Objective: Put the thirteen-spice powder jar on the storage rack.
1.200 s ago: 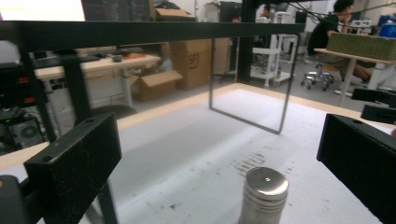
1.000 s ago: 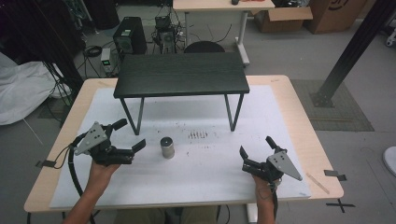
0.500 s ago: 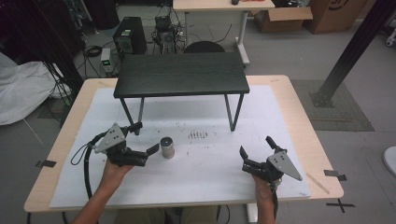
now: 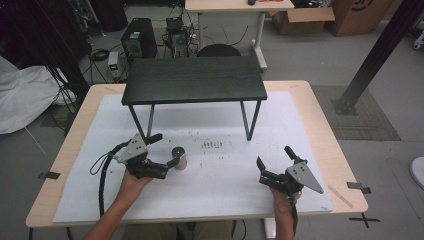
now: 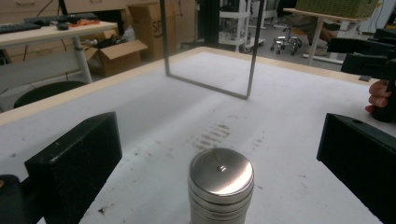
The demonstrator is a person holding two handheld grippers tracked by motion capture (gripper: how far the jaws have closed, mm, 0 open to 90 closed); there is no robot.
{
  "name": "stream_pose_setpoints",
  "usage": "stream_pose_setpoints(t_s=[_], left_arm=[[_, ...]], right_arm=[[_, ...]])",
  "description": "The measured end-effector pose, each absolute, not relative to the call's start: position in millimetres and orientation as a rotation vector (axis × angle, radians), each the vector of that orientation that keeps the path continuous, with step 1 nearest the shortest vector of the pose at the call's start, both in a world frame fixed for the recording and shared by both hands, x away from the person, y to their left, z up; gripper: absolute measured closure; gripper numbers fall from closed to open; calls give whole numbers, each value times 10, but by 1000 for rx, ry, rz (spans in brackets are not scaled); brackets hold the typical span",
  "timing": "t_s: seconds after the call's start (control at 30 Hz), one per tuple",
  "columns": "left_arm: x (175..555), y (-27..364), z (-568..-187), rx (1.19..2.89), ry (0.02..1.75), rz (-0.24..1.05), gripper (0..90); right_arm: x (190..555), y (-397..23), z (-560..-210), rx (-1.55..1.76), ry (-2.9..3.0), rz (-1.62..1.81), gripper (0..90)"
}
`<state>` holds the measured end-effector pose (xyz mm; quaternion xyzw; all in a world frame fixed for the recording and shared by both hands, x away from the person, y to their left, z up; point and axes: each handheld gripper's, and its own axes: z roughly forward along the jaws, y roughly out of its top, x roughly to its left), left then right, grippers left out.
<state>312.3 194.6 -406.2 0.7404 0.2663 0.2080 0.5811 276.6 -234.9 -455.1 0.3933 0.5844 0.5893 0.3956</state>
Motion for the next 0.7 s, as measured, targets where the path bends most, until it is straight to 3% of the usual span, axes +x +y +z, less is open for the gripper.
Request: stream_pose_setpoints(t_s=[0.7], left_arm=[[3213, 1776, -4297, 1799, 647, 453, 9]], right_arm=[[2763, -2351, -4553, 998, 1478, 1497, 0]])
